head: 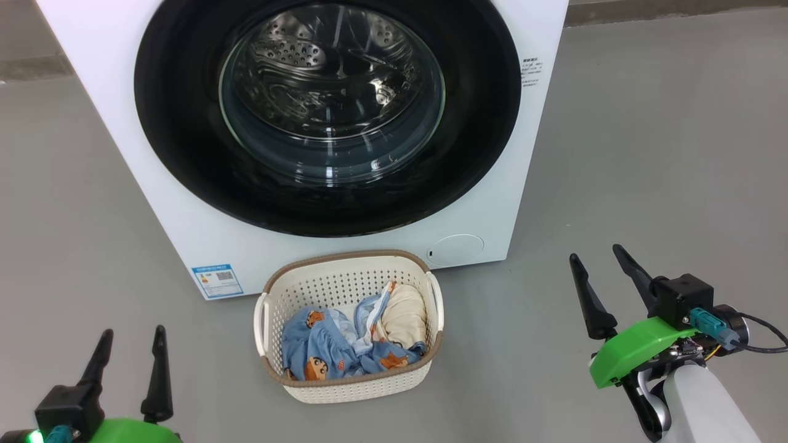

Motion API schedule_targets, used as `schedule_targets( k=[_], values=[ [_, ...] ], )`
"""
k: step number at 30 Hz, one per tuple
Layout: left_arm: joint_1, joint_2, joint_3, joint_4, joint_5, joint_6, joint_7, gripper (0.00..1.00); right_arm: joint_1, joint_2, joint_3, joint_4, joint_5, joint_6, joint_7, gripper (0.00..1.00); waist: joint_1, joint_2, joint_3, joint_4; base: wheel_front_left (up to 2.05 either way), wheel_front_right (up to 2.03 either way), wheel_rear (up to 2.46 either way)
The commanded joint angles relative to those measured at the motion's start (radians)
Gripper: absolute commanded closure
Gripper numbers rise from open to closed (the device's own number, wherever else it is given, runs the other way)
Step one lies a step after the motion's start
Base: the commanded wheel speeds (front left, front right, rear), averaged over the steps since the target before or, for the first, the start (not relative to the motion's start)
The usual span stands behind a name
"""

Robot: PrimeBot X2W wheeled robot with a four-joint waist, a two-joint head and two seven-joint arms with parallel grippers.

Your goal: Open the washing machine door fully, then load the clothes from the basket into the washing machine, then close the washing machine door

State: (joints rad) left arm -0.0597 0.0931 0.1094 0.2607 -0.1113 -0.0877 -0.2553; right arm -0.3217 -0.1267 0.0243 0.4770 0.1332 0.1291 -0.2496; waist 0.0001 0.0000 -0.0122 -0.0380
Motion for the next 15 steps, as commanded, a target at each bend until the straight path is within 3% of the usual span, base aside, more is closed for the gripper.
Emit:
schedule_targets(
  k=[1,15],
  values=[
    [-0.024,0.016,0.04,-0.02,-0.001,0.008,-0.006,0.0,-0.019,-0.003,0.023,-0.025,-0.005,0.002,-0.012,0.0,-0.0001,0.0,0.0,0.0,0.0,0.0,0.0],
    [-0.035,0.036,0.062,0.005,-0.013,-0.013,-0.006,0.0,-0.026,0.001,0.022,-0.026,-0.012,0.002,-0.012,0.0,-0.0001,0.0,0.005,-0.005,0.0,0.0,0.0]
  ],
)
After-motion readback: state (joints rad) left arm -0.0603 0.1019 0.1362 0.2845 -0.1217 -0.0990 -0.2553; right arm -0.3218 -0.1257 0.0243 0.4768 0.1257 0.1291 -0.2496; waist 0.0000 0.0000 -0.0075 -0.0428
